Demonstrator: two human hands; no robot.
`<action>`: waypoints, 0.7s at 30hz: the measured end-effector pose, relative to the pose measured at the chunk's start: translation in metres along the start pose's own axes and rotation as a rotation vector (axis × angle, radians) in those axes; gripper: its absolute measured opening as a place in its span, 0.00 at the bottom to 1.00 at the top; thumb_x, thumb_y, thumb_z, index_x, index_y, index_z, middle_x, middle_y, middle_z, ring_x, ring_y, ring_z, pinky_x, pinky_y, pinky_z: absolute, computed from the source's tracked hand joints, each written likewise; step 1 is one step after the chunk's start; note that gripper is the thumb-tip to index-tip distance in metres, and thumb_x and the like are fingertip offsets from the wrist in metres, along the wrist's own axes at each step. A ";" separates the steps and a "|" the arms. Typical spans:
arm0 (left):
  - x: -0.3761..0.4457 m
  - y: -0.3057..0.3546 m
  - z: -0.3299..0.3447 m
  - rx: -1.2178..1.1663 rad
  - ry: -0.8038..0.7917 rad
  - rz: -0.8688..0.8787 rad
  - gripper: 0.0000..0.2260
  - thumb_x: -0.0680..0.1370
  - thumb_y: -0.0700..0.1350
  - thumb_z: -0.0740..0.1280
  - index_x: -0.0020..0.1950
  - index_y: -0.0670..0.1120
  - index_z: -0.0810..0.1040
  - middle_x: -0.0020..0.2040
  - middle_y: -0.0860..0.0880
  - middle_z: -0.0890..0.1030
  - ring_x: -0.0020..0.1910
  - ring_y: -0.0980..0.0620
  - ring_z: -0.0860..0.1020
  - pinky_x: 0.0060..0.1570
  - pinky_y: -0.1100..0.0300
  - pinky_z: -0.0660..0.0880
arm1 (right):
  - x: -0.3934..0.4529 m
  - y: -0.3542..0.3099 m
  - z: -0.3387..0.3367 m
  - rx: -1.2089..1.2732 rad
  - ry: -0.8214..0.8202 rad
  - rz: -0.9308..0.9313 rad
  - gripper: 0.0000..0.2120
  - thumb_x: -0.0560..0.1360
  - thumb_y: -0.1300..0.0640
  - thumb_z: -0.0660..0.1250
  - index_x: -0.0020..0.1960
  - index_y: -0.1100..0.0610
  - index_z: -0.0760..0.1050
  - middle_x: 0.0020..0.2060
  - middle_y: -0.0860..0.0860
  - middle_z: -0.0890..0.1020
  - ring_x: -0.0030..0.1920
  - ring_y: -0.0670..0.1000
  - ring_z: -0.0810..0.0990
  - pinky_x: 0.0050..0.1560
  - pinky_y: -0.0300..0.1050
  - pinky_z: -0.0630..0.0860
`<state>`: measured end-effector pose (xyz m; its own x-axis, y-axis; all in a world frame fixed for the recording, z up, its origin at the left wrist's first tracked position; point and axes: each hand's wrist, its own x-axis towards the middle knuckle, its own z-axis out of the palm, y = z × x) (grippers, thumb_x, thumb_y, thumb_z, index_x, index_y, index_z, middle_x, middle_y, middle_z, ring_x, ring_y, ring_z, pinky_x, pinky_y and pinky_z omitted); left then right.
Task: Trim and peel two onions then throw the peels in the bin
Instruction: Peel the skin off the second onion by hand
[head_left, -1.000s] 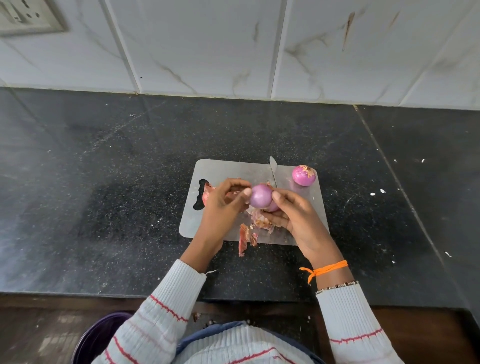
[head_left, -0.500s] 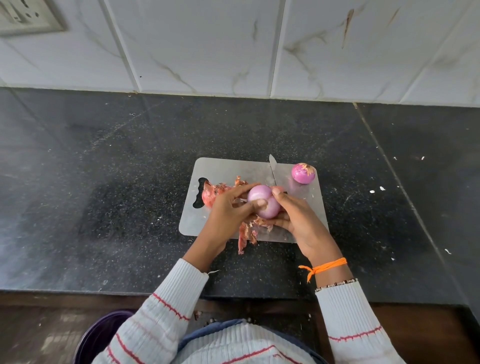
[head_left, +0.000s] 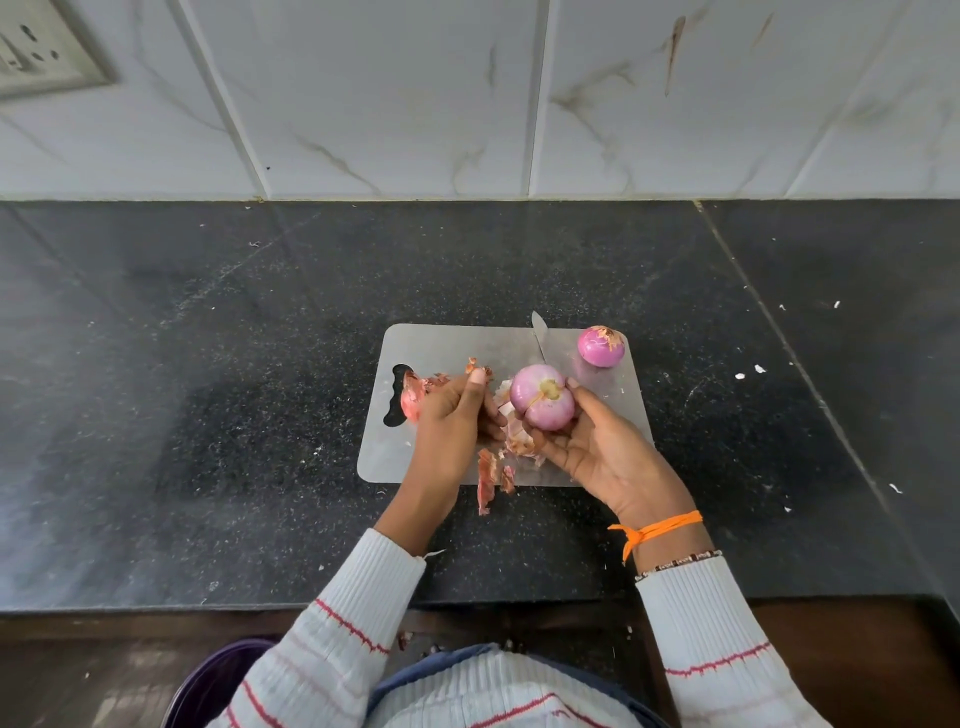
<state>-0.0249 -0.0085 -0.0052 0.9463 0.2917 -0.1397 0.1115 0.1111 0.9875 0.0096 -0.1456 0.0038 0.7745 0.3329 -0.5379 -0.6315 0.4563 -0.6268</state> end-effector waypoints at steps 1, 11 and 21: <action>0.000 -0.001 0.002 0.016 -0.014 0.013 0.16 0.81 0.44 0.57 0.33 0.42 0.71 0.27 0.51 0.76 0.27 0.56 0.74 0.31 0.63 0.74 | -0.001 -0.001 -0.001 0.003 0.004 -0.010 0.12 0.79 0.53 0.59 0.53 0.61 0.74 0.45 0.60 0.80 0.36 0.52 0.83 0.31 0.41 0.81; 0.000 0.000 0.021 0.125 0.017 0.025 0.14 0.69 0.48 0.74 0.51 0.48 0.74 0.48 0.50 0.79 0.49 0.49 0.80 0.51 0.46 0.79 | -0.003 -0.005 -0.008 -0.157 -0.049 -0.083 0.06 0.76 0.57 0.64 0.51 0.56 0.76 0.50 0.59 0.81 0.42 0.51 0.83 0.44 0.47 0.82; 0.002 0.001 0.023 0.380 0.107 0.265 0.04 0.72 0.44 0.73 0.40 0.46 0.79 0.37 0.56 0.79 0.39 0.57 0.78 0.43 0.65 0.75 | -0.001 -0.007 -0.010 -0.212 0.028 -0.137 0.07 0.75 0.57 0.65 0.52 0.58 0.74 0.48 0.59 0.80 0.41 0.53 0.83 0.41 0.47 0.83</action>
<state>-0.0156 -0.0297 -0.0028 0.9228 0.3615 0.1332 -0.0069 -0.3301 0.9439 0.0132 -0.1574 0.0027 0.8541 0.2554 -0.4531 -0.5164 0.3112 -0.7978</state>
